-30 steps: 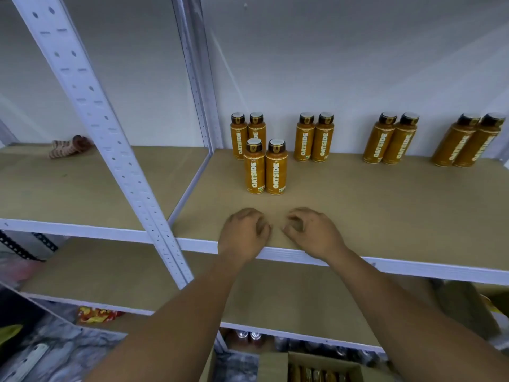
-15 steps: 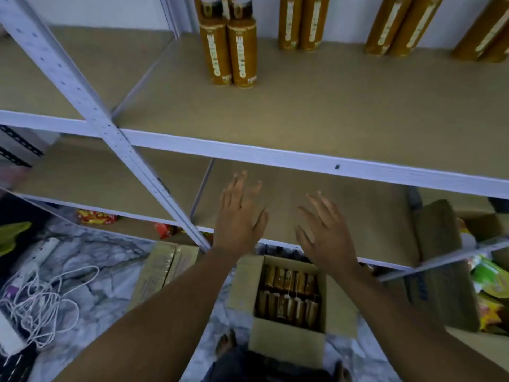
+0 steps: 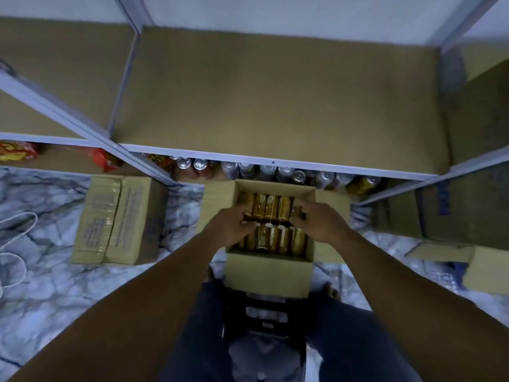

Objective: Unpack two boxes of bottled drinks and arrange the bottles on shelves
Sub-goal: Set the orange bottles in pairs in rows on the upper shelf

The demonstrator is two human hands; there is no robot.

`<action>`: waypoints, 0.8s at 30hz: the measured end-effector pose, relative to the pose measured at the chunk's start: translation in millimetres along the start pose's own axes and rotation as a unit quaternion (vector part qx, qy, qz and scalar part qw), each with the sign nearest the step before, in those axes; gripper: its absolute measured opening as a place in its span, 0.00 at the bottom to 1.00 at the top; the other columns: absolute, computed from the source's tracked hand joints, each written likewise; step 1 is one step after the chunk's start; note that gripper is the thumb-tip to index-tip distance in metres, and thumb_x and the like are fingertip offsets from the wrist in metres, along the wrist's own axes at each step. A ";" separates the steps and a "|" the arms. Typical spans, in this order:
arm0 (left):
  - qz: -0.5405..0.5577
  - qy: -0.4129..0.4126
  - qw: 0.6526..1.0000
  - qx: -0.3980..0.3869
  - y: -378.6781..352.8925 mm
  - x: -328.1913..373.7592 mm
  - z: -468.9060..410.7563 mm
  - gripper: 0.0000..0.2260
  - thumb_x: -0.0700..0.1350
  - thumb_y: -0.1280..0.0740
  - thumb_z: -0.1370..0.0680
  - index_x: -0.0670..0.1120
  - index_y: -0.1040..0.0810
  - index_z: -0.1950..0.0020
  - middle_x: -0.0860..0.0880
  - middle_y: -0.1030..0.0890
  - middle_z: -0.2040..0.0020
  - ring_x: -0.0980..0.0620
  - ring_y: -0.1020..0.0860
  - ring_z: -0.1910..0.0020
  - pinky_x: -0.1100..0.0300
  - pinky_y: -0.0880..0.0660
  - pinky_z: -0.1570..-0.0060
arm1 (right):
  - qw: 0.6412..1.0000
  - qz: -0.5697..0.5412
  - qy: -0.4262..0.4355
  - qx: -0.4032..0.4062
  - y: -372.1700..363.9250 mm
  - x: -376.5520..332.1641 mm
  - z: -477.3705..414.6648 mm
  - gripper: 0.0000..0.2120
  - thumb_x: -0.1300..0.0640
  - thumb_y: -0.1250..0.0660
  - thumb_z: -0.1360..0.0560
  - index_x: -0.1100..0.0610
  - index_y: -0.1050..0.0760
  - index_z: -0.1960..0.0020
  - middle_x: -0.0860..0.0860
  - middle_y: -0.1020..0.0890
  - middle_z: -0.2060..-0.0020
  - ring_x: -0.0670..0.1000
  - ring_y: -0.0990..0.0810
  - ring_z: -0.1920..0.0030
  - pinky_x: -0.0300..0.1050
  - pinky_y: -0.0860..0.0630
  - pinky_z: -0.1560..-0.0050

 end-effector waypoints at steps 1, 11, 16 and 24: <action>0.004 0.005 1.000 -0.004 -19.0 -11.9 -18.1 0.28 0.58 0.34 0.18 0.50 0.33 0.21 0.45 0.21 0.31 0.46 0.22 0.37 0.61 0.30 0.49 | 1.000 -0.019 -0.012 -0.006 -20.1 12.6 -13.7 0.28 0.41 0.38 0.18 0.52 0.35 0.22 0.58 0.20 0.35 0.59 0.21 0.39 0.52 0.23 0.43; 0.103 0.021 0.994 0.005 -160.8 -109.3 -174.4 0.28 0.52 0.33 0.18 0.55 0.38 0.20 0.47 0.26 0.26 0.45 0.24 0.31 0.54 0.24 0.40 | 0.982 -0.140 -0.090 0.085 -184.6 112.9 -135.5 0.33 0.39 0.36 0.20 0.45 0.43 0.19 0.55 0.29 0.25 0.59 0.23 0.34 0.56 0.23 0.36; 0.162 0.028 0.984 0.074 -179.7 -129.4 -226.7 0.30 0.50 0.32 0.18 0.55 0.41 0.19 0.47 0.28 0.25 0.44 0.26 0.29 0.43 0.24 0.34 | 0.964 -0.224 -0.071 0.123 -224.2 136.0 -184.5 0.34 0.42 0.34 0.20 0.40 0.48 0.20 0.54 0.27 0.28 0.56 0.19 0.40 0.56 0.21 0.38; 0.199 0.030 0.970 0.135 -189.1 -147.4 -270.1 0.30 0.43 0.31 0.18 0.52 0.40 0.19 0.47 0.28 0.26 0.46 0.29 0.27 0.48 0.28 0.32 | 0.985 -0.074 0.002 0.157 -249.2 128.0 -235.2 0.40 0.35 0.32 0.24 0.44 0.46 0.19 0.50 0.34 0.22 0.54 0.42 0.20 0.59 0.63 0.21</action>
Point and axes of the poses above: each hand's wrist, its own z-axis away from the middle knuckle, its own y-axis out of the back of the hand, x = y × z, the point moved 5 cm from there along -z, towards the middle knuckle
